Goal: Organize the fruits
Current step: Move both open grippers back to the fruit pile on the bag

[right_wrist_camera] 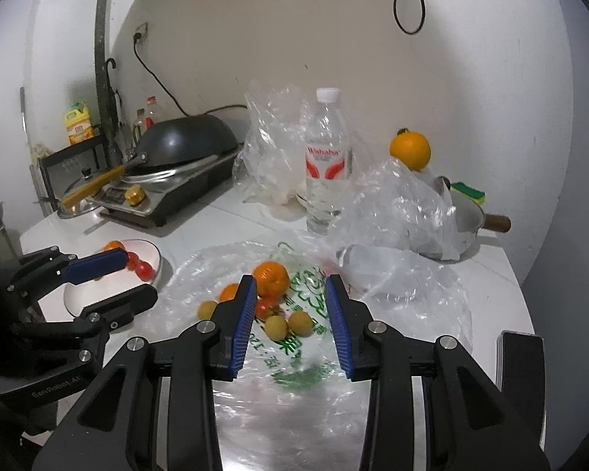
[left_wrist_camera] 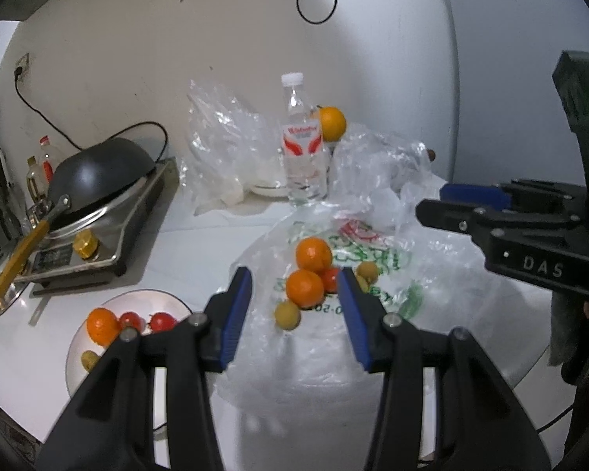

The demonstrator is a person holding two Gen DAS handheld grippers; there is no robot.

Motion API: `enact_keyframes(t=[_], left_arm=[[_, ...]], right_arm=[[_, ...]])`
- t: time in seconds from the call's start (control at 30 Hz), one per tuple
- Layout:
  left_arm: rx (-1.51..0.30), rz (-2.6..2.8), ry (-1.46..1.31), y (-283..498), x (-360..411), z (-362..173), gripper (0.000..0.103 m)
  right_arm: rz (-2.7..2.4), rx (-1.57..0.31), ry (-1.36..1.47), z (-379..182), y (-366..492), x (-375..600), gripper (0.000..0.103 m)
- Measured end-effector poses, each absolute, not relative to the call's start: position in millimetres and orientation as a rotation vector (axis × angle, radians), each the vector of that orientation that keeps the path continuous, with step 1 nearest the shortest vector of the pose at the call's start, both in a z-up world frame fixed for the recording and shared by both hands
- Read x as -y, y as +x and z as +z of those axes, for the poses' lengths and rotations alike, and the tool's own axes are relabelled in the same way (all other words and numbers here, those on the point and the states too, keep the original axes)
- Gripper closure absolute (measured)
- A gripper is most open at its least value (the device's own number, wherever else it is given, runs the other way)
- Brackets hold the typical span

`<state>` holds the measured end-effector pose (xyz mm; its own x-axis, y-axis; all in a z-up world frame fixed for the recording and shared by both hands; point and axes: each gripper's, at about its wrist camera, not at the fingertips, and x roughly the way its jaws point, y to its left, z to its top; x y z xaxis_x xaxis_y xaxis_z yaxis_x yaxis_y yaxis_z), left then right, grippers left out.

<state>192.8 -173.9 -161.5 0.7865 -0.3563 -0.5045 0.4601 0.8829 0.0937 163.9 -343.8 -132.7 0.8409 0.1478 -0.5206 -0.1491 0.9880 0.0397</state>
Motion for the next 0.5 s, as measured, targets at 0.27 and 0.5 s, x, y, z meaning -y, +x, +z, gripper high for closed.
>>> enact_keyframes(t=[0.27, 0.5], left_arm=[[-0.539, -0.446, 0.244, 216, 186, -181, 0.056], [-0.568, -0.441, 0.273, 234, 193, -194, 0.056]], right_arm=[[0.158, -0.603, 0.006, -154, 186, 351, 0.065], [0.181, -0.643, 0.009, -169, 204, 350, 0.065]])
